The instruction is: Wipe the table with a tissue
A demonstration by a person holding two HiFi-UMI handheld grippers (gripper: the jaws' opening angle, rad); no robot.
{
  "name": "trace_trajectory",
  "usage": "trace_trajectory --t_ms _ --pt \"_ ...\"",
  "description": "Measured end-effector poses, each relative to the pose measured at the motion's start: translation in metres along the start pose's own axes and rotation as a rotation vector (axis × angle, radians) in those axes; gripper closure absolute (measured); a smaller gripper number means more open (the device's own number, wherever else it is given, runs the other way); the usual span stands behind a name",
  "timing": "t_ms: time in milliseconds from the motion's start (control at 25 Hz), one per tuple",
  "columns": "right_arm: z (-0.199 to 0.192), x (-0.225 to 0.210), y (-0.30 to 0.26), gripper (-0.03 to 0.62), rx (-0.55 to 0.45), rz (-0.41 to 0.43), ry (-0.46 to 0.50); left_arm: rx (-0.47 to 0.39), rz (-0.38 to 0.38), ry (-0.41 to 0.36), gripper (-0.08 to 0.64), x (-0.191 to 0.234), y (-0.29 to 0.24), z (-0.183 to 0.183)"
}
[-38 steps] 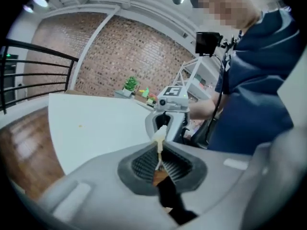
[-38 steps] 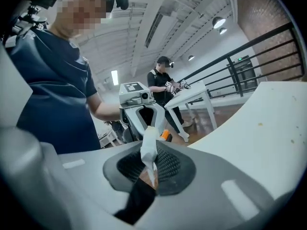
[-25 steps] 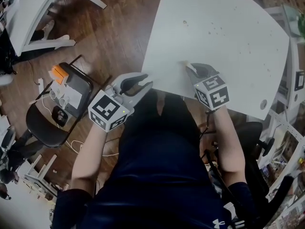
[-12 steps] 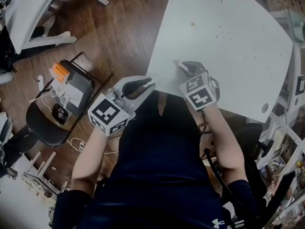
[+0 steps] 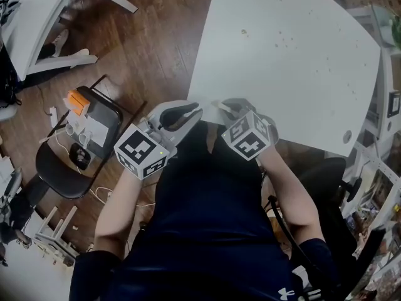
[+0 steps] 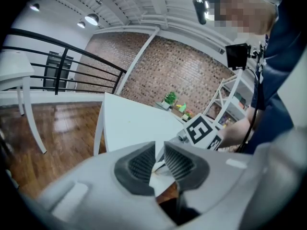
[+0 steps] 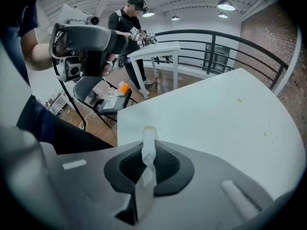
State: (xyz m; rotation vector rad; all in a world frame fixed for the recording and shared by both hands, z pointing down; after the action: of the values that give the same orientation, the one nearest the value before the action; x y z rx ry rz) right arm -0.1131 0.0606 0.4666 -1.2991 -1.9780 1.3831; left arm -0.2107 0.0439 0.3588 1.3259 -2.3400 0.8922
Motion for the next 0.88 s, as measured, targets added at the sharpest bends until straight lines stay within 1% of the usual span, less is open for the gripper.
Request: trace_trajectory --t_ms 200,440,640,760,880 --pt "0.012 -0.029 -0.001 0.572 -0.026 -0.069 -0.014 -0.006 0.011 0.006 0.507 -0.002 0.002 0.0" --pt "0.023 -0.061 0.0 0.572 -0.03 -0.091 -0.034 -0.017 0.041 0.022 0.508 0.002 0.009 -0.001" --pt "0.028 -0.081 0.0 0.573 -0.039 -0.138 -0.052 -0.02 0.046 0.022 0.508 0.002 0.009 0.0" --pt "0.032 -0.093 0.002 0.573 -0.035 -0.184 -0.054 -0.024 0.047 0.021 0.508 0.002 0.008 0.003" --pt "0.029 -0.108 0.006 0.572 -0.032 -0.238 -0.089 -0.026 0.042 0.019 0.508 0.0 0.007 0.005"
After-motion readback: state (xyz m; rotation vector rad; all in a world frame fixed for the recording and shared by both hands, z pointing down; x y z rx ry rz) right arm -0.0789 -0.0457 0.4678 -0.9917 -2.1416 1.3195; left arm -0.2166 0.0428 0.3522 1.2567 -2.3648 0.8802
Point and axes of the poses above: the fingertips, and each gripper's own axes: y backward along the fingers, x to its left, z out of its top, the point moved 4 cm from there along y, backward along the fingers, and after that the axes turned 1 degree about -x, right-handed, at the moved point
